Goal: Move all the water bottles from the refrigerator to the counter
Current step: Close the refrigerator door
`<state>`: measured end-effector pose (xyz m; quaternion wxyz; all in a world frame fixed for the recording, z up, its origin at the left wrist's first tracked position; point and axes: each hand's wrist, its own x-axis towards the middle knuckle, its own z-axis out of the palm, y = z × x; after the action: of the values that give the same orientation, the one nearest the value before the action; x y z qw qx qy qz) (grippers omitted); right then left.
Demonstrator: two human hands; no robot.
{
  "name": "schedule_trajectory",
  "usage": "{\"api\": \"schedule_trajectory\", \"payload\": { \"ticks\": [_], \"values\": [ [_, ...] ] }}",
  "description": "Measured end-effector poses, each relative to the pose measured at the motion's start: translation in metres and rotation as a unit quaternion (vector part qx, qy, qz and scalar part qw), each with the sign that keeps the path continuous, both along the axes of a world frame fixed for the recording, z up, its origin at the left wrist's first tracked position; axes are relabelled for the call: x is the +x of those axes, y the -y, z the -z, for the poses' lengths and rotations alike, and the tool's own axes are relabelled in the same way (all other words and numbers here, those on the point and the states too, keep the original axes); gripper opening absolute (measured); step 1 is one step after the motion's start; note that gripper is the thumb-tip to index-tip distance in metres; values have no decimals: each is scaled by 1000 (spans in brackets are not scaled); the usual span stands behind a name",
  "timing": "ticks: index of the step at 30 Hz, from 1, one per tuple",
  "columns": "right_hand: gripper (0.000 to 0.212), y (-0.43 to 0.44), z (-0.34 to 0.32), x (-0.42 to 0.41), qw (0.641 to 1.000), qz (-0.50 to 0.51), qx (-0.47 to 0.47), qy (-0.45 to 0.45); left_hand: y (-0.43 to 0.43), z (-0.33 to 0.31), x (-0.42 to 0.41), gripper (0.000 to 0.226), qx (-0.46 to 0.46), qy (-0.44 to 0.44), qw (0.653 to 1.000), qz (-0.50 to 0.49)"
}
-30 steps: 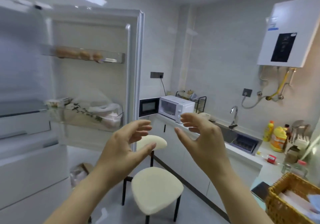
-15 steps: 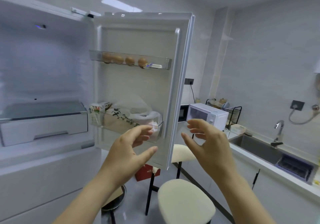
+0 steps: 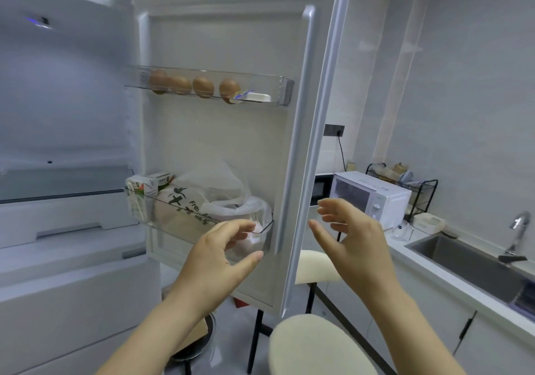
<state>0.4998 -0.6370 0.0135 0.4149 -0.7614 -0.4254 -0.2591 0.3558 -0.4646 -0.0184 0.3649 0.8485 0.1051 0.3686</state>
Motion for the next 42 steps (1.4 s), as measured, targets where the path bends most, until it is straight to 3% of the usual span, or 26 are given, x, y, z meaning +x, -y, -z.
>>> {"api": "schedule_trajectory", "payload": {
  "ticks": [10, 20, 31, 36, 42],
  "values": [
    [37, -28, 10, 114, 998, -47, 3, -49, -1, 14, 93, 40, 25, -69, 991, -108],
    [66, -56, 22, 131, 990, -89, -30, -109, 1, 24, 102, 36, 54, -82, 981, -170],
    [46, -64, 22, 99, 985, -115, 41, -124, -6, 26, 54, 29, 31, -63, 982, -177],
    [22, -64, 24, 61, 977, -168, 82, -100, -13, 24, 12, 33, 40, -60, 975, -212],
    [13, -82, 26, 5, 963, -243, 97, -61, -15, 21, -46, 36, 34, -41, 972, -229]
  ]
}}
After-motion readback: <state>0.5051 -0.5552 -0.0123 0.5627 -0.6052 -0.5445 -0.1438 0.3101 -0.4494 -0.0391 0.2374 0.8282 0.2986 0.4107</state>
